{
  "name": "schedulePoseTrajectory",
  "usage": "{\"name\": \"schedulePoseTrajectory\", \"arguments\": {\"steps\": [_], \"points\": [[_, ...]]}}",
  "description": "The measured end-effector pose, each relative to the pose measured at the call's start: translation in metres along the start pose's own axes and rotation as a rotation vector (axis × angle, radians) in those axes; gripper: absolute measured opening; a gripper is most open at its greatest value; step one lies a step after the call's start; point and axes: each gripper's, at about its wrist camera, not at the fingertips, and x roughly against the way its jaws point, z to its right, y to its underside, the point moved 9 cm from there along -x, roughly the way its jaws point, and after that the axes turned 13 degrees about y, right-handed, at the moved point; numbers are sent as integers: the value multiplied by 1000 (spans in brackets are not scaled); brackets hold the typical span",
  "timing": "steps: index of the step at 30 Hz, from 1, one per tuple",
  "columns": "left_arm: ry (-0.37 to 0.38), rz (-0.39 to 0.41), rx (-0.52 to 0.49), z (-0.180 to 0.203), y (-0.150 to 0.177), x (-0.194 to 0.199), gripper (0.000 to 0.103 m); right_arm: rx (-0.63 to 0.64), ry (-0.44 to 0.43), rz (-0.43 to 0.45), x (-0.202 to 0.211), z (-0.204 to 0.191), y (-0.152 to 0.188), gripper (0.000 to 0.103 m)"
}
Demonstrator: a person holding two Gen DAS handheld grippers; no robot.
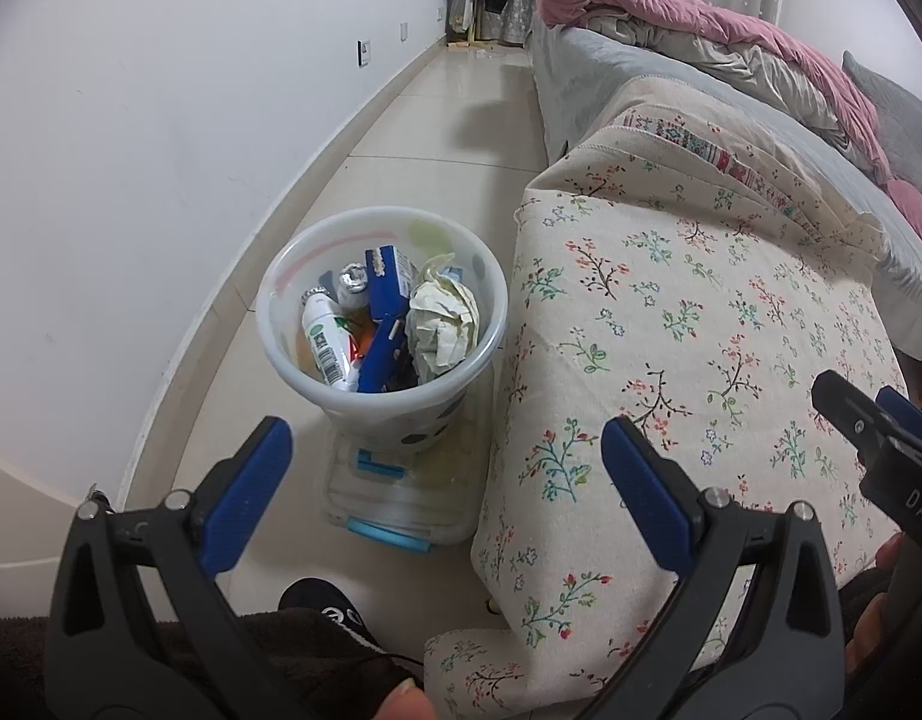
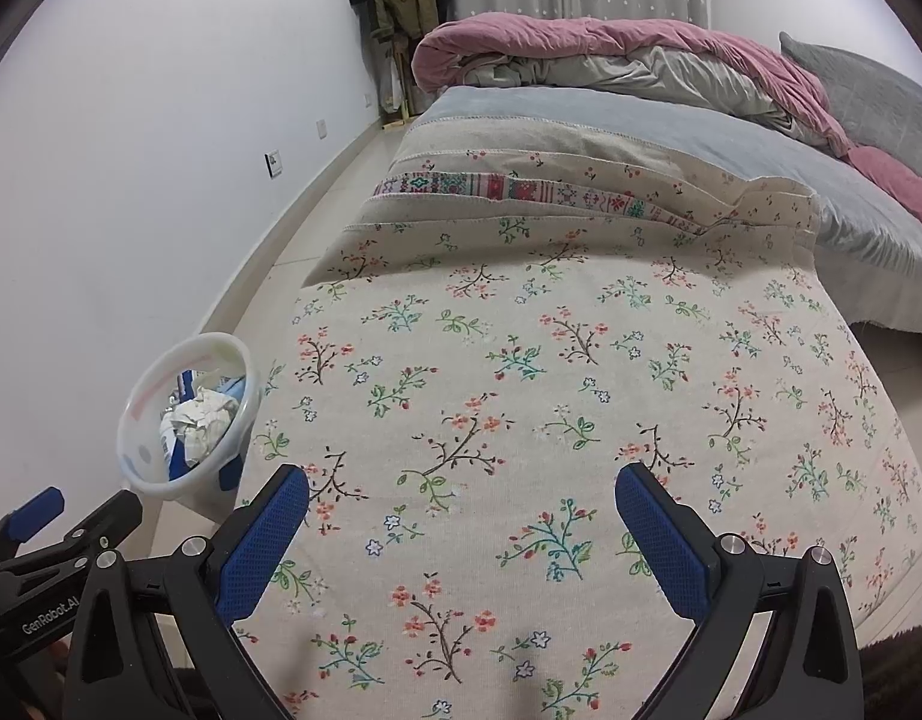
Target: Collect trash
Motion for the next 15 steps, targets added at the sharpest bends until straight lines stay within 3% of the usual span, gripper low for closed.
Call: {"name": "schedulePoseTrajectory", "arguments": {"steps": [15], "points": [[1,-2,1,1,1,0,102,1,0,-1,0,0,0,103]]}}
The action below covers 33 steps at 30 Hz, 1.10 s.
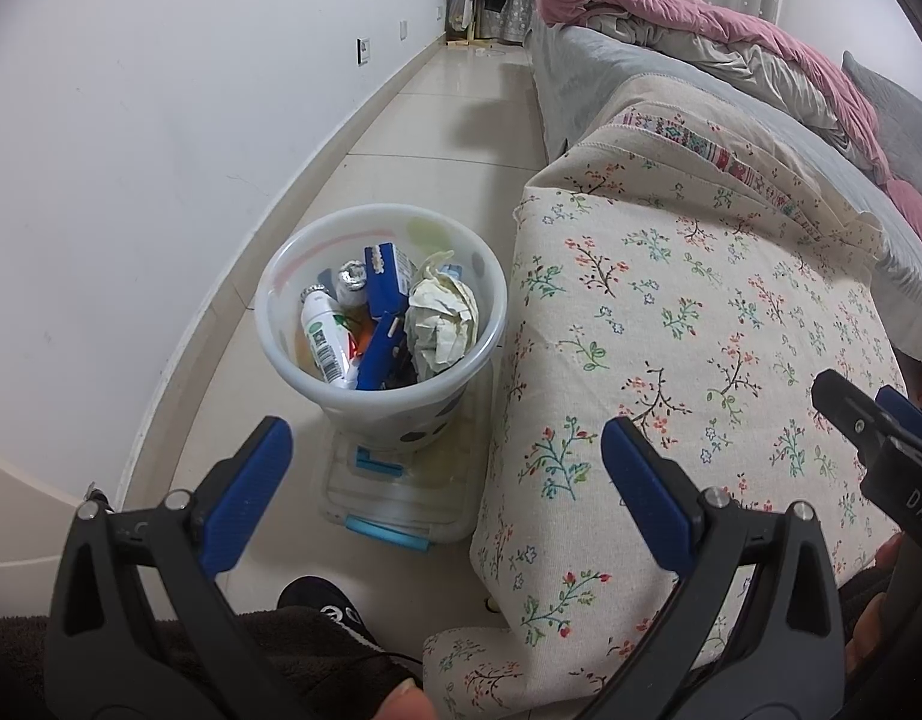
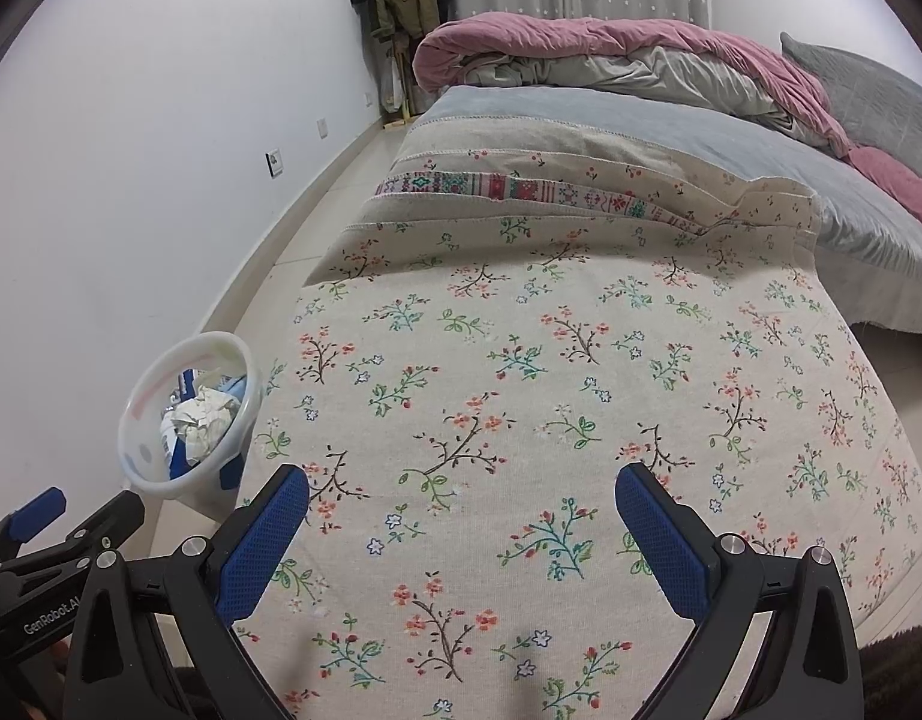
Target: Collect trash
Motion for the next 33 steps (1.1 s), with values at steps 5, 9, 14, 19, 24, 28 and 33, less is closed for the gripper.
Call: {"name": "schedulePoseTrajectory", "arguments": {"steps": [5,9,14,19,24,28,33], "points": [[-1,-2,0,0,1,0,102,0,1,-1,0,0,0,103],[-2,-3,1,0,1,0,102,4,-1,-2,1,-1,0,103],[-7,-2,10,-2,2,0,102,4,-1,-2,0,0,0,103],[-7,-2,20,-5,1,0,102,7,-3,-5,1,-1,0,103],[-1,-1,23,-6,0,0,102,13,-5,-2,1,-2,0,103],[3,2,23,-6,0,1,102,18,-9,-2,0,-2,0,103],[16,-7,20,-7,-1,0,102,29,-3,-3,-3,-1,1,103]]}}
